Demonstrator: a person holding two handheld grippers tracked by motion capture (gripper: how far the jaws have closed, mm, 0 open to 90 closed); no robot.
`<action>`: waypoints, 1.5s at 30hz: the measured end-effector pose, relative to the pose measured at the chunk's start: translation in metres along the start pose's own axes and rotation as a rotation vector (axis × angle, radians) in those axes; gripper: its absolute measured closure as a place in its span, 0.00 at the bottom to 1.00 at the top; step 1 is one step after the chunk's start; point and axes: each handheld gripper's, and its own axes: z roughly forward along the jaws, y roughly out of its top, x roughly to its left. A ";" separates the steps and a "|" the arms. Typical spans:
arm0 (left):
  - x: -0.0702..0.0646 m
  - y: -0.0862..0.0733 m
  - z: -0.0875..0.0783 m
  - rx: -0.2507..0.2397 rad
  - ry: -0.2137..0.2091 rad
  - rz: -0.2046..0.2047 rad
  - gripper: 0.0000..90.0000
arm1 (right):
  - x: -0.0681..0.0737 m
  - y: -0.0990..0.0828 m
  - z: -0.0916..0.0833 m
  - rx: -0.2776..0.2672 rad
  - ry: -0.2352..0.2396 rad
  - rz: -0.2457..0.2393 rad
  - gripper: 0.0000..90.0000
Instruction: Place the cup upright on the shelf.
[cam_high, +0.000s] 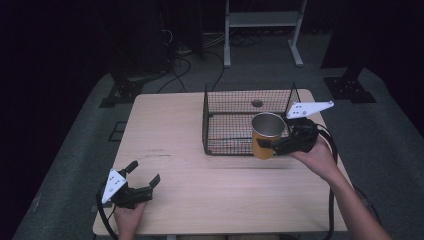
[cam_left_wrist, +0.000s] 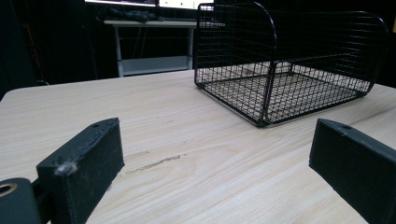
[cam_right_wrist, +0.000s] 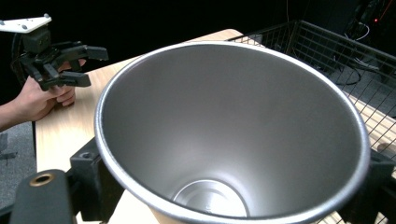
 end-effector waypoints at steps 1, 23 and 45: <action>0.000 0.000 0.000 0.000 -0.001 0.000 0.03 | -0.001 0.003 0.001 0.004 0.002 0.002 0.15; 0.001 0.000 0.000 -0.006 -0.005 -0.009 0.03 | -0.043 0.030 0.042 0.059 -0.010 0.037 0.15; 0.003 0.000 -0.001 -0.015 -0.007 -0.025 0.03 | -0.088 0.038 0.089 0.116 -0.018 0.100 0.14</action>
